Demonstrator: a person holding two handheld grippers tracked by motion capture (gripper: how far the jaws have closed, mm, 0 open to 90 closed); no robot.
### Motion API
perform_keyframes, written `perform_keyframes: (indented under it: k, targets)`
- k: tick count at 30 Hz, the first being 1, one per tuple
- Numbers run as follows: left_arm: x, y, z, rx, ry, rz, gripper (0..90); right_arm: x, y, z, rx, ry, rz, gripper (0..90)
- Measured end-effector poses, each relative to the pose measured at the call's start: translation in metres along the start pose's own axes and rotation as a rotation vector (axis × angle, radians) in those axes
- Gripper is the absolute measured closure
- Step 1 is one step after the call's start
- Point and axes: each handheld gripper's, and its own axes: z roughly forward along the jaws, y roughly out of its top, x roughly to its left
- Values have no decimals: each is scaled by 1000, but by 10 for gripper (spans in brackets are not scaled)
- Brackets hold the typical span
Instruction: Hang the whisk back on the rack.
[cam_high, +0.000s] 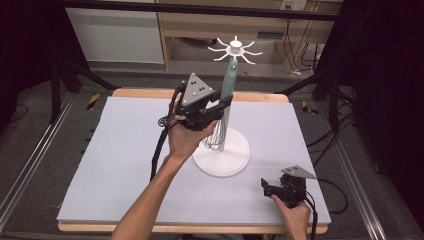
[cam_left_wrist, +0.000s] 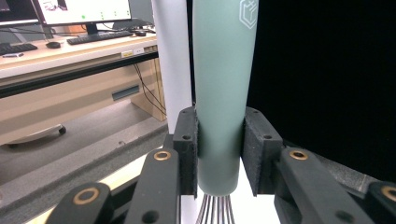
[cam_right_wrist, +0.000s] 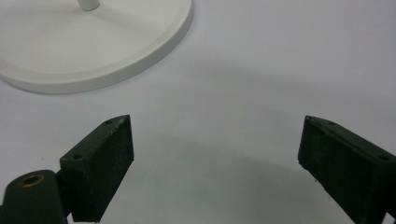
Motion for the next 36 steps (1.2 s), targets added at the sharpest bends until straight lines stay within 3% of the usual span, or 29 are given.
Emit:
perform_keyframes:
  k: [11,18,21,26,31,36]
  targets:
    - [-2,0,0,-12,-2,-2,663,0,0,0,-2,3,0,109]
    - [-5,-5,-14,-4,-1,30,616,0,0,0,-4,3,0,109]
    - [-2,-10,-23,-2,0,23,577,-1,0,0,-4,-1,-1,109]
    - [3,-23,-35,14,-1,16,517,-2,0,0,-4,-6,4,109]
    - [10,-49,-50,35,13,15,470,-2,-1,0,-1,-7,11,109]
    - [16,-73,-60,48,11,-12,414,-2,-1,0,-2,-9,3,109]
